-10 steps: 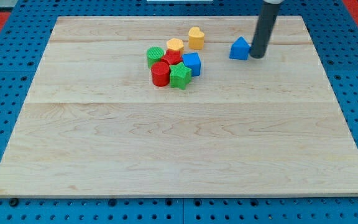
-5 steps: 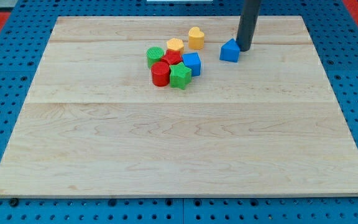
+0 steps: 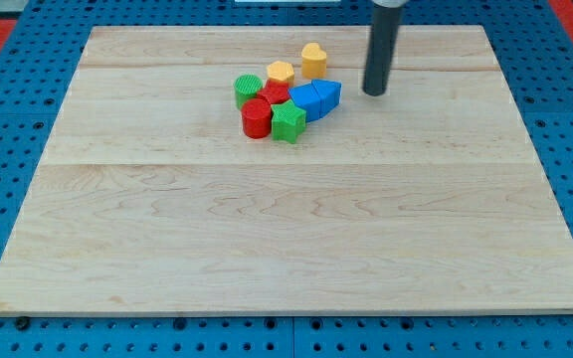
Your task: Push a blue triangle into the yellow heart
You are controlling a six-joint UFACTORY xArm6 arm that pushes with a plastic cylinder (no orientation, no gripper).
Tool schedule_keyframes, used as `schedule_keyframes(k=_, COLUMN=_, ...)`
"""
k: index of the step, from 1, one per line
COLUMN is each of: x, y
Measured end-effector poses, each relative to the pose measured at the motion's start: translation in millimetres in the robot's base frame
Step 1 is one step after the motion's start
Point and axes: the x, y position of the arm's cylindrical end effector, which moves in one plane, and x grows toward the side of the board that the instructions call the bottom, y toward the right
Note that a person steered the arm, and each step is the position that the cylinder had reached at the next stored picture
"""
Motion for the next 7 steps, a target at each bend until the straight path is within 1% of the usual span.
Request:
schedule_keyframes(k=2, x=25, y=-25)
schedule_keyframes(k=3, x=27, y=-49)
schedule_keyframes(k=4, x=10, y=-93)
schedule_keyframes(k=5, x=6, y=-124)
schedule_keyframes(k=7, x=-17, y=-75)
